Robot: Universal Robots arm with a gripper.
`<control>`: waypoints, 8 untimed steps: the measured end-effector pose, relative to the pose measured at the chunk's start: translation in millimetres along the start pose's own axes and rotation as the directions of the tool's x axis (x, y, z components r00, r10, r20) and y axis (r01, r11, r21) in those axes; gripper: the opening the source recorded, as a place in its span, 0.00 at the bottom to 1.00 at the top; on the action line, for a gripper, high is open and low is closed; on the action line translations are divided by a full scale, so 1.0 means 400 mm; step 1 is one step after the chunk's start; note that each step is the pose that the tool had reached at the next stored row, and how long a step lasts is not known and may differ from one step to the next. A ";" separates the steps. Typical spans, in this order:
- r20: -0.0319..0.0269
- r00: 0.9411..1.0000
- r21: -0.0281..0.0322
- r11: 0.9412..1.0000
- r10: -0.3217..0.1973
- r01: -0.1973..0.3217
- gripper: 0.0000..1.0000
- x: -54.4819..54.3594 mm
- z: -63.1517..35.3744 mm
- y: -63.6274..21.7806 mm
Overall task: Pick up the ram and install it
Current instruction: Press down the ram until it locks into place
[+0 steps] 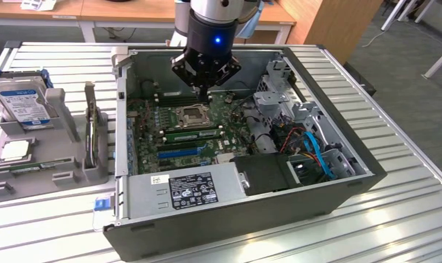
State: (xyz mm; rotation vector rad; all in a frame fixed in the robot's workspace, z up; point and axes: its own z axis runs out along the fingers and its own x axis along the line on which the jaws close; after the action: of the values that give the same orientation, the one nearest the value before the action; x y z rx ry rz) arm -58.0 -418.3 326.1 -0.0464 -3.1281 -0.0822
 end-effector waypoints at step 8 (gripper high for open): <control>0.000 1.000 0.000 1.000 0.002 -0.002 0.10 0.001 0.001 0.013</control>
State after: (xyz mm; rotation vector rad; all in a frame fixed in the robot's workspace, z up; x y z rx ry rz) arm -58.1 -413.0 326.1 -0.0495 -3.1283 -0.0822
